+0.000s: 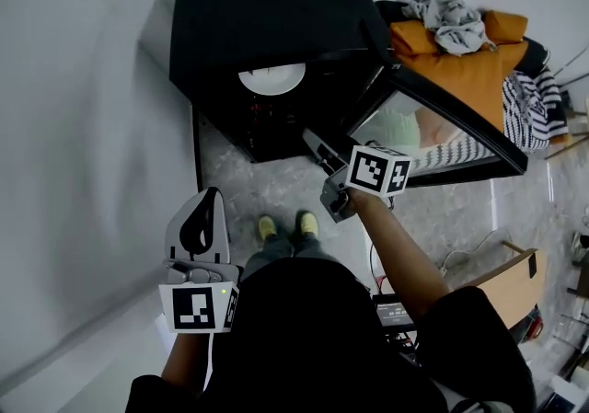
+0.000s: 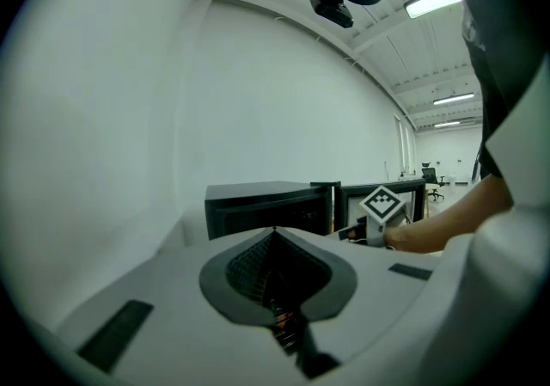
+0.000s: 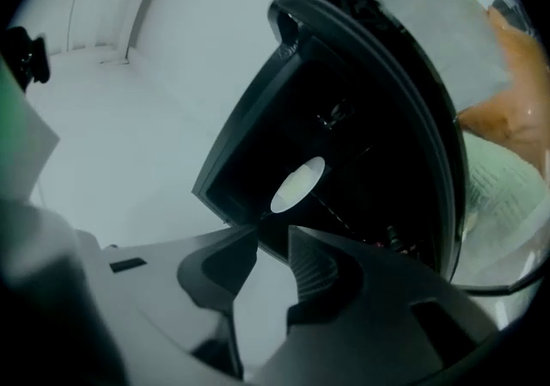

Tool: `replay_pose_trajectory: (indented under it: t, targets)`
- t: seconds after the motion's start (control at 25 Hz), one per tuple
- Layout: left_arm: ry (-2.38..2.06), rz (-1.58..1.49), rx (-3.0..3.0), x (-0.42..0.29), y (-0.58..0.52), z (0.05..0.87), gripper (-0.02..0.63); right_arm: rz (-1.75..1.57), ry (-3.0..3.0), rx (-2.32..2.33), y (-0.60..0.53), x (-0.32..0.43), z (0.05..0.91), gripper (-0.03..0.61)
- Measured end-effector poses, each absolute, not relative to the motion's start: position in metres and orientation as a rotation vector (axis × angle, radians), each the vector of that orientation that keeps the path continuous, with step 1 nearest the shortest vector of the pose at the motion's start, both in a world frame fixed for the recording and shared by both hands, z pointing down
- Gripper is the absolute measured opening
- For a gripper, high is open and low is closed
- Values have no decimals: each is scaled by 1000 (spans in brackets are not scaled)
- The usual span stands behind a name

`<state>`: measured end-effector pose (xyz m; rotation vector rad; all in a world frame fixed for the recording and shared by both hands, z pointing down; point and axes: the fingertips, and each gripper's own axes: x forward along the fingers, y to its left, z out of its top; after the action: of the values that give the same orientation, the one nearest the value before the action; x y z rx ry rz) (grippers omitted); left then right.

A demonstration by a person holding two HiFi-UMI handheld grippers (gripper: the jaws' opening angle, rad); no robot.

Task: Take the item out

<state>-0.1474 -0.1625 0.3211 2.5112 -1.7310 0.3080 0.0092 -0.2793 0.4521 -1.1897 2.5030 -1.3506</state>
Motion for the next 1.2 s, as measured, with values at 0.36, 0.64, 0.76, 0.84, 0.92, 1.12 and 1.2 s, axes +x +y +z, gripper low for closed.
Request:
replay_pose_trajectory:
  t: [0.36, 0.64, 0.76, 0.84, 0.92, 1.12, 1.2]
  targets:
    - [-1846, 309, 2483, -175, -169, 316, 9, -1577, 2244, -1100, -364, -24, 492, 156]
    - [-1907, 330, 2383, -195, -173, 315, 9, -1676, 2192, -1073, -393, -46, 504, 156]
    - [-1919, 357, 2376, -203, -178, 316, 8, -1705, 2154, -1050, -402, -52, 509, 156]
    - [-1921, 358, 2360, -205, -180, 319, 9, -1720, 2136, -1023, -406, -56, 511, 156]
    - [-1920, 355, 2332, -206, -182, 320, 9, -1743, 2106, -994, -409, -59, 512, 156]
    - [-1925, 377, 2348, -204, -185, 318, 8, -1775, 2041, -919, -413, -61, 512, 146]
    - [-1921, 379, 2351, -203, -186, 318, 8, -1773, 2027, -901, -413, -61, 508, 103]
